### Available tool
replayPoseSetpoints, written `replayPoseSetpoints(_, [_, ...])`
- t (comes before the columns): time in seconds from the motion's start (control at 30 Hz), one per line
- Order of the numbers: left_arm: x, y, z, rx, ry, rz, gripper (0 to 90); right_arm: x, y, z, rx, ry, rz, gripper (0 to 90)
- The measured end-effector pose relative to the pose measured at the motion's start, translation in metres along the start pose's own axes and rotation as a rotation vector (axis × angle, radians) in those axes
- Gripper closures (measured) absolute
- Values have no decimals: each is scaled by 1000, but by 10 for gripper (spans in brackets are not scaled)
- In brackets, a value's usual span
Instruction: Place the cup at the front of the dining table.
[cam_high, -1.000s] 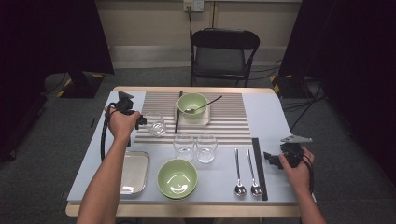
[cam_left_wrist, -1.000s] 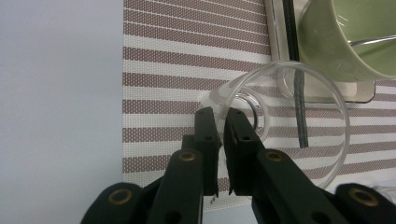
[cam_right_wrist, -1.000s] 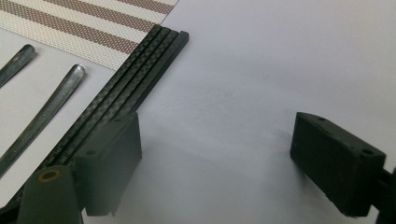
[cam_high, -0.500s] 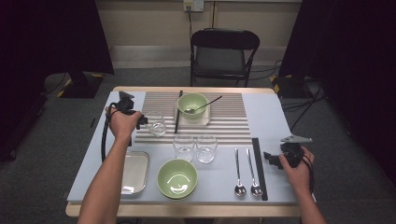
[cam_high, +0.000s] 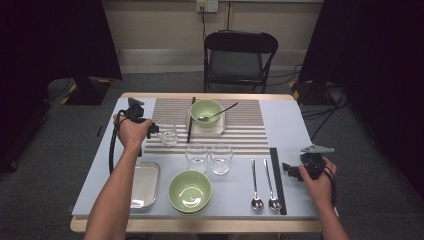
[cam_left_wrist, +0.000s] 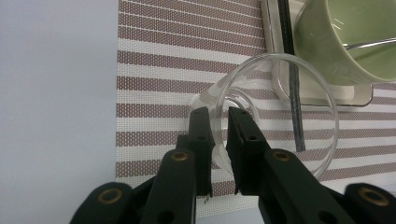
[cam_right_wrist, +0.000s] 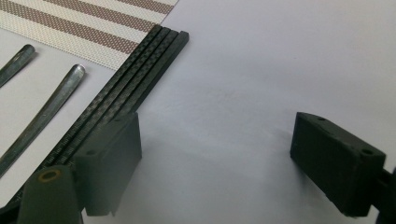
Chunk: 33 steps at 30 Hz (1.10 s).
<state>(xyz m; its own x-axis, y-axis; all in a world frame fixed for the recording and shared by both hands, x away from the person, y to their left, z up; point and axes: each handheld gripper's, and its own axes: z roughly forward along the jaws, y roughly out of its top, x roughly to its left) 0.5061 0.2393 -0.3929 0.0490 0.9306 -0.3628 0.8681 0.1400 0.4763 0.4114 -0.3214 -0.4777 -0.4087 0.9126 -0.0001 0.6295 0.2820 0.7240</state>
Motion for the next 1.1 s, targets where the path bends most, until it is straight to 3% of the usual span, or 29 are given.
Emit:
replayPoseSetpoints(0.47, [-1,0,3,-8,-11,2,769,0,0,0,0,0,0,152])
replayPoseSetpoints(0.73, [-4,0,4,-14,-8,35,739,0,0,0,1,-1,0,152])
replayPoseSetpoints(1.1, [-5,0,5,-16,-12,39,730,0,0,0,1,-2,0,152])
